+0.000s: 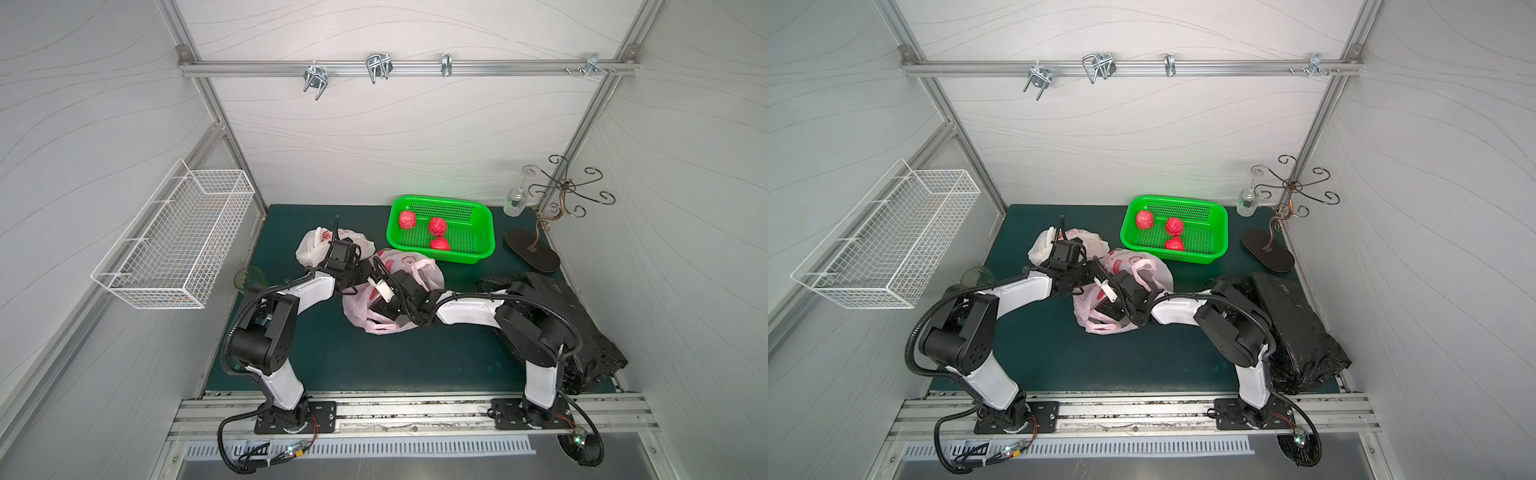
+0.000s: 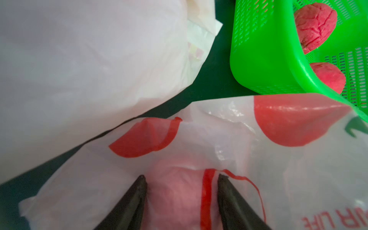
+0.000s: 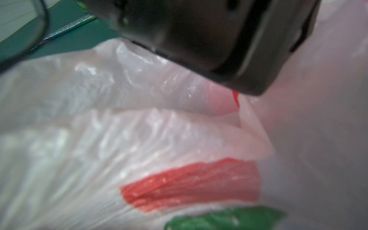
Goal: Untie the knot of a plastic bag & take out the apple
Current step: Pick up the apple from the plastic bag.
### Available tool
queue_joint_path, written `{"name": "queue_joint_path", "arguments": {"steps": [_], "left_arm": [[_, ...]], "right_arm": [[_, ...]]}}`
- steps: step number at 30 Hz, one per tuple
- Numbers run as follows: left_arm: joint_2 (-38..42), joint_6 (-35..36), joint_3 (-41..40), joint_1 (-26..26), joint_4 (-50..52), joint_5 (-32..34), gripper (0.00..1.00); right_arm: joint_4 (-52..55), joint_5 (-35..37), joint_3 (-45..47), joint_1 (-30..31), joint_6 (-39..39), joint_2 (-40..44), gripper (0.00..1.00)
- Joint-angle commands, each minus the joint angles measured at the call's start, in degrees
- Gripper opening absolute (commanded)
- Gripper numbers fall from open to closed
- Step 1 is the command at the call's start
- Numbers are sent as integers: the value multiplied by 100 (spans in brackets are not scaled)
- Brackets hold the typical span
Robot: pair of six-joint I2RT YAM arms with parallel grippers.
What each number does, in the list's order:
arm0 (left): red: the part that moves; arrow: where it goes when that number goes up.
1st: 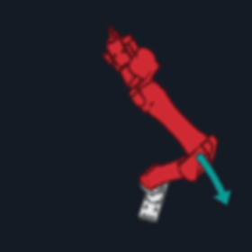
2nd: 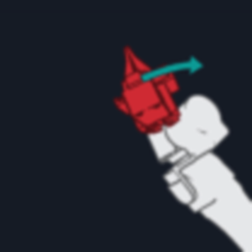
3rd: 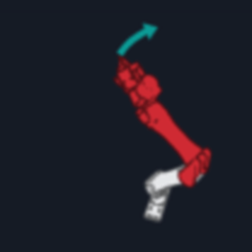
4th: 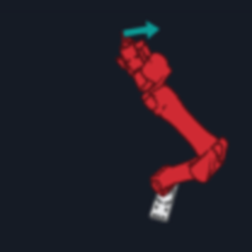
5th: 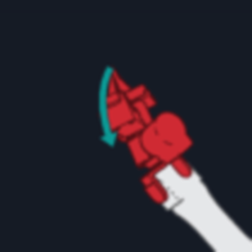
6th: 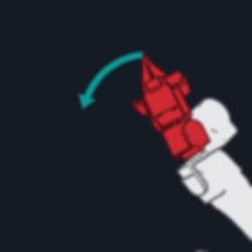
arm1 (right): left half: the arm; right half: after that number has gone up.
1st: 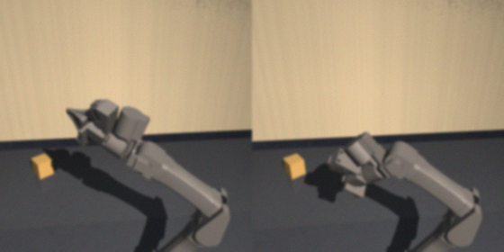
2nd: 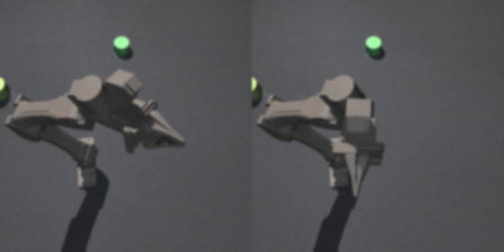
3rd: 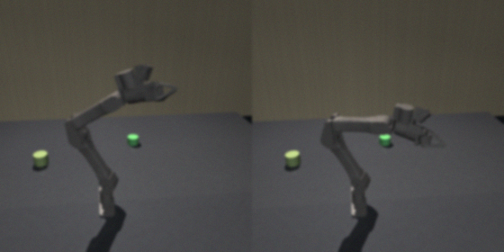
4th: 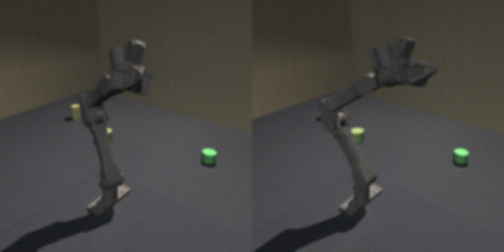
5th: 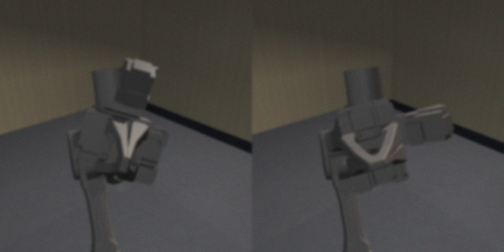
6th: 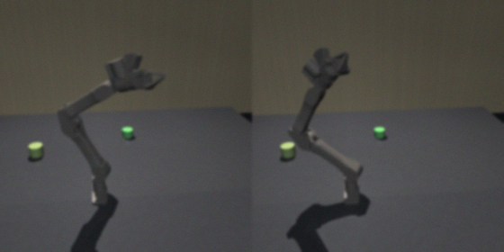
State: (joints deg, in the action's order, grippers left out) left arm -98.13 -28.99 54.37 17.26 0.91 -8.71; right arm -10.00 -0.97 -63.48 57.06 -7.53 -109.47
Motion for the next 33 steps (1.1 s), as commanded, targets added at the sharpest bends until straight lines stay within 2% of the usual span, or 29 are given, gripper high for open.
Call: {"name": "queue_joint_path", "arguments": {"steps": [1, 4, 12, 15, 19, 23, 26, 29, 33], "left_arm": [[-621, -142, 83, -75, 848, -84, 60], [-632, -267, 3, 56, 758, -435, 59], [378, -517, -1020, 1141, 823, -653, 57], [624, -654, -1451, 1371, 751, -631, 56], [999, -639, -1920, 1364, 661, -371, 57], [797, -481, -1973, 1140, 689, -465, 59], [628, -459, -1990, 1077, 656, -458, 63], [600, -446, -2039, 1033, 711, -285, 67], [688, -420, -2207, 671, 731, -269, 69]], "right_arm": [[-143, -164, -88, -19, 97, -74, 99], [-131, -17, -60, -23, 107, -66, 99], [-121, 542, -23, -20, 257, -186, 99], [-100, 614, 14, -21, 265, -257, 99], [-99, 533, 182, 2, 193, -263, 99], [-291, 430, 285, 85, 217, -310, 99], [-135, 347, -89, 102, 233, -583, 99], [183, -131, -590, 112, 265, -920, 99], [490, -683, -1023, 215, 264, -1267, 99]]}}
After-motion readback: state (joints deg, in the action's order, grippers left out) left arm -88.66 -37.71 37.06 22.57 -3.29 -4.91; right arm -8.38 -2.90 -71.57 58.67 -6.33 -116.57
